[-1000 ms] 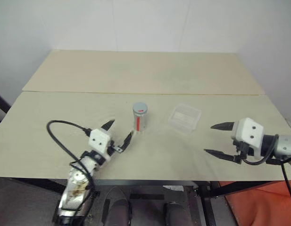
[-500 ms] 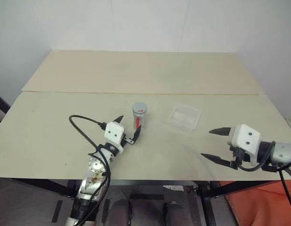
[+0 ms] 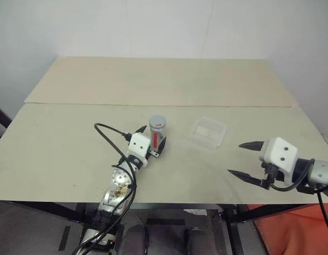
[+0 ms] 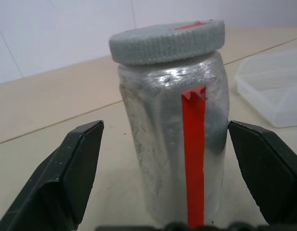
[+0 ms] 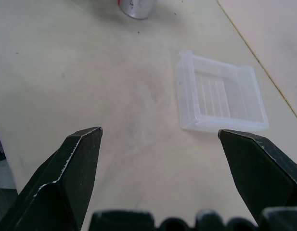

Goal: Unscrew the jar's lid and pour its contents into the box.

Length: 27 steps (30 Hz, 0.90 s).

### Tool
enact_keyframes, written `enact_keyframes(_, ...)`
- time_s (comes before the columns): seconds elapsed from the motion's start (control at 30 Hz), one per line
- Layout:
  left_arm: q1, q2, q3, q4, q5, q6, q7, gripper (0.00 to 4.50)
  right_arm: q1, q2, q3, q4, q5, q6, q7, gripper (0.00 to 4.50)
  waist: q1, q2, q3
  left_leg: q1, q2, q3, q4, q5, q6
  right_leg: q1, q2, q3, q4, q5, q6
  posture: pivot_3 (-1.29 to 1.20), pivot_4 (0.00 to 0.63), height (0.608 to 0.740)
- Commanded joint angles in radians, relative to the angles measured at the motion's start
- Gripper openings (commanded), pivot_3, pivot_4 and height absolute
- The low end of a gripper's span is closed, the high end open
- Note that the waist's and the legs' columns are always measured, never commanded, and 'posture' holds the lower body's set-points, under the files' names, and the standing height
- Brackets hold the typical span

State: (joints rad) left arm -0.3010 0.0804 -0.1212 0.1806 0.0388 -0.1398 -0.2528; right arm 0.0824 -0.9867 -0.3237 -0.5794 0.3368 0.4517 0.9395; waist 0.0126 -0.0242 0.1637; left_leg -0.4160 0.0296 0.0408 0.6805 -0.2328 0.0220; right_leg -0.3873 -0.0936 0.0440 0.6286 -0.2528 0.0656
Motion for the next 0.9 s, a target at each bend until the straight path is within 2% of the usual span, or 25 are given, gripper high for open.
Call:
enact_keyframes(0.03,-0.037,-0.035,0.000,0.040,0.023,-0.052,0.062,4.47,-0.016,-0.013,-0.048,-0.006,-0.005,-0.006,-0.010,4.50,0.000,0.000,0.000,0.000,0.000,0.000,0.000,0.000,0.000,0.000,0.000,0.000,0.000,0.000,0.000,0.00,0.150,0.740)
enact_keyframes(0.3,-0.046,-0.098,0.015,0.085,0.015,-0.118,0.133,4.47,-0.008,-0.012,-0.039,-0.015,-0.016,-0.011,-0.010,4.50,-0.001,0.000,0.000,0.000,0.000,0.000,0.000,0.000,0.000,0.000,0.000,0.000,0.000,0.000,0.000,0.00,0.150,0.740)
enact_keyframes(0.6,-0.051,-0.111,0.012,0.088,0.021,-0.136,0.163,4.47,-0.005,-0.011,-0.039,-0.015,-0.026,-0.009,-0.011,4.50,-0.001,0.000,0.000,0.000,0.000,0.000,0.000,0.000,0.000,0.000,0.000,0.000,0.000,0.000,0.000,0.00,0.150,0.740)
enact_keyframes(0.7,-0.047,-0.118,0.017,0.074,0.023,-0.104,0.183,3.88,0.002,-0.012,-0.035,-0.015,-0.034,-0.012,-0.011,4.50,-0.001,0.000,0.000,0.000,0.000,0.000,0.000,0.000,0.000,0.000,0.000,0.000,0.000,0.000,0.000,0.00,0.150,0.740)
enact_keyframes(0.9,-0.017,-0.121,-0.007,0.041,0.030,-0.087,0.177,1.94,-0.002,-0.003,-0.024,-0.014,-0.046,-0.012,-0.019,4.50,-0.001,0.000,0.000,0.000,0.000,0.000,0.000,0.000,0.000,0.000,0.000,0.000,0.000,0.000,0.000,0.00,0.150,0.740)
